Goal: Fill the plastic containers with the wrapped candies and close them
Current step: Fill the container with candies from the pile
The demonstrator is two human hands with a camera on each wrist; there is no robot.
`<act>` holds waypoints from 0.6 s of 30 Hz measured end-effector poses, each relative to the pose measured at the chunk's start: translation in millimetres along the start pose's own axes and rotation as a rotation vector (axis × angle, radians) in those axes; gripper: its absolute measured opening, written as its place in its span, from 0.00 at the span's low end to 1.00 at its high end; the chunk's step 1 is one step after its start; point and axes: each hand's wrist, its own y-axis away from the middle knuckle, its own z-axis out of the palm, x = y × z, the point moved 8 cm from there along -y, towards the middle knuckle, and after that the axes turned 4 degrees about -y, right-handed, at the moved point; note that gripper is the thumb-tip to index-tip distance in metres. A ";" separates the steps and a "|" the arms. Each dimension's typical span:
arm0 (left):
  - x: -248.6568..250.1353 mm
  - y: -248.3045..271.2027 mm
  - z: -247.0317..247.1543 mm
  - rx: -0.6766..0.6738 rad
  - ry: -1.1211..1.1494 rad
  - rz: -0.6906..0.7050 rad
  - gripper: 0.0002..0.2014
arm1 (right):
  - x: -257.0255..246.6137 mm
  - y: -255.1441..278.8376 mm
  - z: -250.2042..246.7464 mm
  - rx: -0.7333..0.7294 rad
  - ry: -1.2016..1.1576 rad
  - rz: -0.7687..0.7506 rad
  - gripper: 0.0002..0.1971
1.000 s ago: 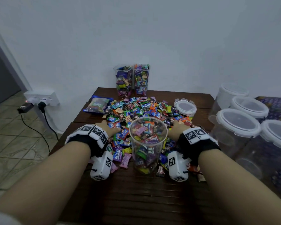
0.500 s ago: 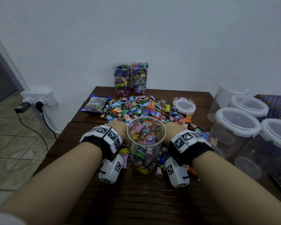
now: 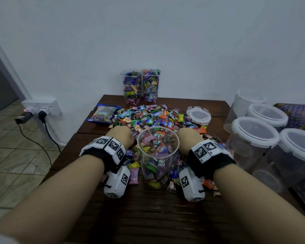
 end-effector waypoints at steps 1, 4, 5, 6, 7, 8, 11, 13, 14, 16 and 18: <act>-1.2 2.0 -3.6 0.023 0.027 0.008 0.11 | 1.9 0.8 -2.8 0.012 -0.048 0.001 0.11; -5.1 9.2 -18.2 0.116 0.122 0.029 0.11 | 8.6 8.1 -15.8 0.072 -0.192 0.013 0.12; -6.6 11.9 -24.0 0.157 0.160 0.034 0.11 | 10.9 11.9 -21.6 0.096 -0.225 0.016 0.13; -8.6 14.5 -28.9 0.188 0.208 0.035 0.10 | 12.9 16.3 -27.7 0.120 -0.255 0.018 0.13; -10.8 17.2 -33.7 0.214 0.262 0.035 0.09 | 14.8 20.3 -34.3 0.149 -0.284 0.016 0.14; -12.5 20.3 -38.7 0.240 0.317 0.036 0.08 | 16.0 23.8 -41.2 0.174 -0.308 0.008 0.15; -13.6 31.6 -55.8 0.330 0.453 0.060 0.06 | 17.7 34.5 -59.2 0.230 -0.352 -0.004 0.13; -12.0 41.6 -68.2 0.392 0.507 0.079 0.05 | 17.3 42.9 -71.7 0.279 -0.388 -0.012 0.12; -11.6 46.7 -73.4 0.420 0.540 0.084 0.05 | 15.5 47.9 -77.8 0.311 -0.410 -0.024 0.11; -11.4 56.2 -82.9 0.474 0.622 0.103 0.04 | 12.3 58.8 -86.4 0.359 -0.502 -0.055 0.11; -11.1 65.9 -89.7 0.517 0.697 0.126 0.05 | 9.8 69.9 -92.7 0.407 -0.583 -0.075 0.10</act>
